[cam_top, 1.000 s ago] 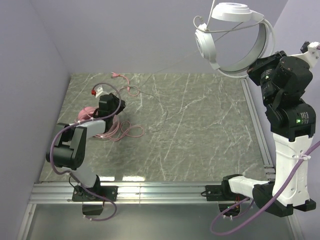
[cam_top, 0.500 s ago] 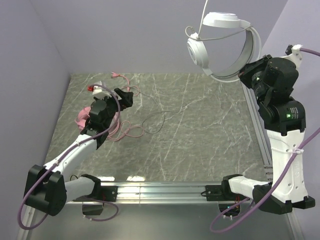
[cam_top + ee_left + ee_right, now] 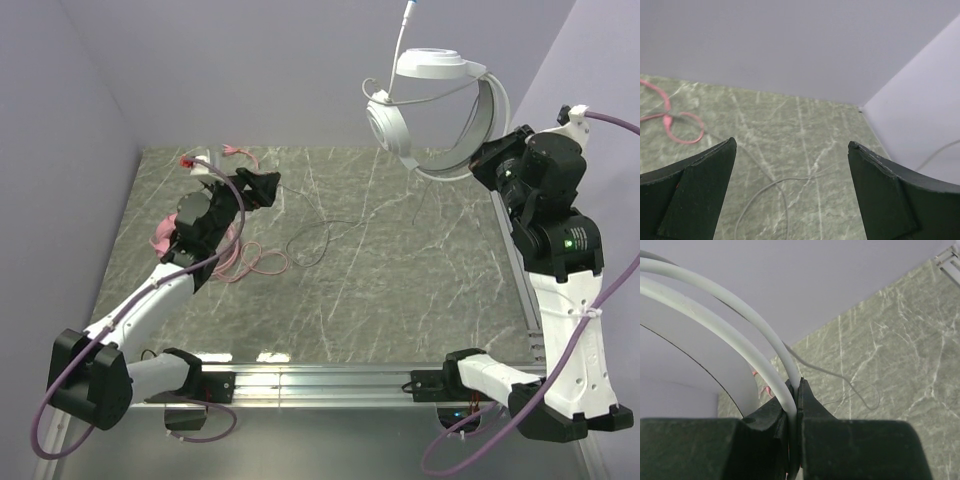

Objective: Wrap the headphones
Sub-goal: Wrap the headphone cable with the left arm

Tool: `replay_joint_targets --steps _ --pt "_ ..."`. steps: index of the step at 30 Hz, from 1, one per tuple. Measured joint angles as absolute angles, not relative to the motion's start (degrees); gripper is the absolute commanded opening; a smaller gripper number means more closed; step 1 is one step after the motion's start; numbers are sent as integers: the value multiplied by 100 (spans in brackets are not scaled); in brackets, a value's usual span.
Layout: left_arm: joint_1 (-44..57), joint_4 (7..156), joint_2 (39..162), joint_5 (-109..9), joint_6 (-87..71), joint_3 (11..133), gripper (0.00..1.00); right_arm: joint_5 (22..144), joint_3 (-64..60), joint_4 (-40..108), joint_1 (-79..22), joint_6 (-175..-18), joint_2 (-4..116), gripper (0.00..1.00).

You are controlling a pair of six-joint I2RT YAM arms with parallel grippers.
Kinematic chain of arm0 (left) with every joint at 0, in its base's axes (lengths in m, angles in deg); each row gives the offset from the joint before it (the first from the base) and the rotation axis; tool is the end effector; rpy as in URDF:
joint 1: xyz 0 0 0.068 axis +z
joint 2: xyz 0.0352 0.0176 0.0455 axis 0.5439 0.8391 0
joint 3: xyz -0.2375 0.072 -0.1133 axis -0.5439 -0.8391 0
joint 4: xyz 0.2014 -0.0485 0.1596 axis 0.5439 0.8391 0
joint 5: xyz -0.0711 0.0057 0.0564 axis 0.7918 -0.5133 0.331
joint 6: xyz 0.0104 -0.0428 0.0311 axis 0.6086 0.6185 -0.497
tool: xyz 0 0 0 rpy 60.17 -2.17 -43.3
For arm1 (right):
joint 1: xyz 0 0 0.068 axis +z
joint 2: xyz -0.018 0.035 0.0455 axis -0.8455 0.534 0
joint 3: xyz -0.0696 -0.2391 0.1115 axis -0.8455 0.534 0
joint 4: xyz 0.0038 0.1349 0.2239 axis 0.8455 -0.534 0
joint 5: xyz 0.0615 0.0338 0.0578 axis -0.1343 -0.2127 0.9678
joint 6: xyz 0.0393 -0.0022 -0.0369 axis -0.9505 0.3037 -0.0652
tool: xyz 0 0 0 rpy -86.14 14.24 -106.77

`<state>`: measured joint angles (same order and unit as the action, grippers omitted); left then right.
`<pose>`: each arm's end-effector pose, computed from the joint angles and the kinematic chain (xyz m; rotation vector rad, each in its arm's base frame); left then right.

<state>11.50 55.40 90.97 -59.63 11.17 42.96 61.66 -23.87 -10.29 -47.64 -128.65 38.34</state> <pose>0.2508 -0.0975 0.3268 -0.1475 1.5024 -0.7243 0.1754 0.0228 0.5180 0.6014 1.6568 0.4209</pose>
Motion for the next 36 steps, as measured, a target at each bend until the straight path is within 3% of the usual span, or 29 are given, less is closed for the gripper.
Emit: replay_joint_targets --steps 7,24,36 --pt "1104 4992 9519 -4645 909 4799 99 6457 -2332 -839 -4764 -12834 3646 0" --pt "134 3927 11725 -2992 -588 6274 99 6883 -2332 -819 -4764 -12943 3644 0" --pt "-739 3097 13003 -2387 -767 7522 99 7128 -2221 -712 -4764 -13094 3710 0"
